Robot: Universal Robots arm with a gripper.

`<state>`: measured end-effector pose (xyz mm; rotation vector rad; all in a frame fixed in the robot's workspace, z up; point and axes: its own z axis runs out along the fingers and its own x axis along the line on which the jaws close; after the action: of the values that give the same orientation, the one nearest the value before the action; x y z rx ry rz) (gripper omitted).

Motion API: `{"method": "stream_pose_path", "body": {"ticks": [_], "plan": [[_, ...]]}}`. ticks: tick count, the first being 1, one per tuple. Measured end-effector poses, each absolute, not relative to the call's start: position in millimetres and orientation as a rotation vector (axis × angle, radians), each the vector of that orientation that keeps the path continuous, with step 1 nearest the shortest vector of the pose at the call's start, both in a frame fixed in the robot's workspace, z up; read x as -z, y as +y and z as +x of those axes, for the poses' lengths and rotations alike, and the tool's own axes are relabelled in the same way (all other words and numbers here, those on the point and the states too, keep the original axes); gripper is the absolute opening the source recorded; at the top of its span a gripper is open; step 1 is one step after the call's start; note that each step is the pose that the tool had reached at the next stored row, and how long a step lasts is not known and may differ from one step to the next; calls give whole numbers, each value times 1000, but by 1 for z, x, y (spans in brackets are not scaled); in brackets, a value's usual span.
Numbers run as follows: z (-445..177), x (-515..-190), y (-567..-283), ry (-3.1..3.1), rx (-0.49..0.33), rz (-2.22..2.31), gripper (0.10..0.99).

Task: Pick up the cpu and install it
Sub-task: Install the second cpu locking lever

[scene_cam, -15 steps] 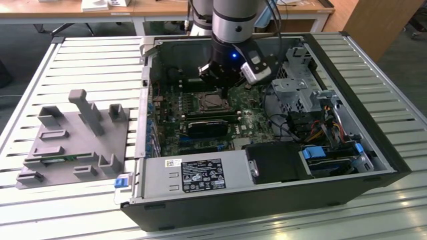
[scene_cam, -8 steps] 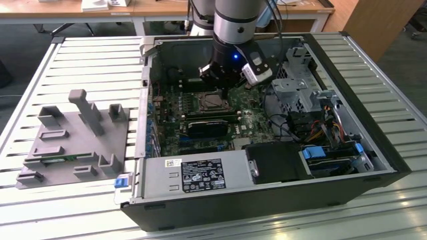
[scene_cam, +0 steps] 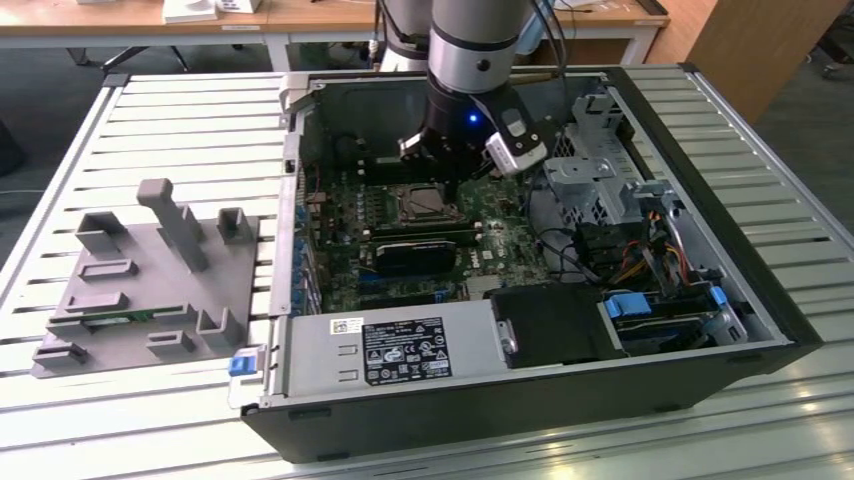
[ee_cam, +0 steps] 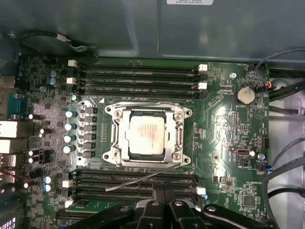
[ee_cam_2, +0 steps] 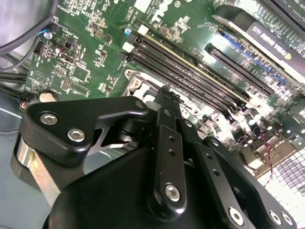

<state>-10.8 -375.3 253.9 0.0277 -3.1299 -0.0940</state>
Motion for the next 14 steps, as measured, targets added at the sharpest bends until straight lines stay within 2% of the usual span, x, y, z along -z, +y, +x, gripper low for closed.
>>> {"method": "stream_pose_path", "body": {"ticks": [6, 14], "plan": [[-9, -254, -379, -3113, 95, 27, 106], [-12, -252, -380, -3106, 136, 28, 106]]}}
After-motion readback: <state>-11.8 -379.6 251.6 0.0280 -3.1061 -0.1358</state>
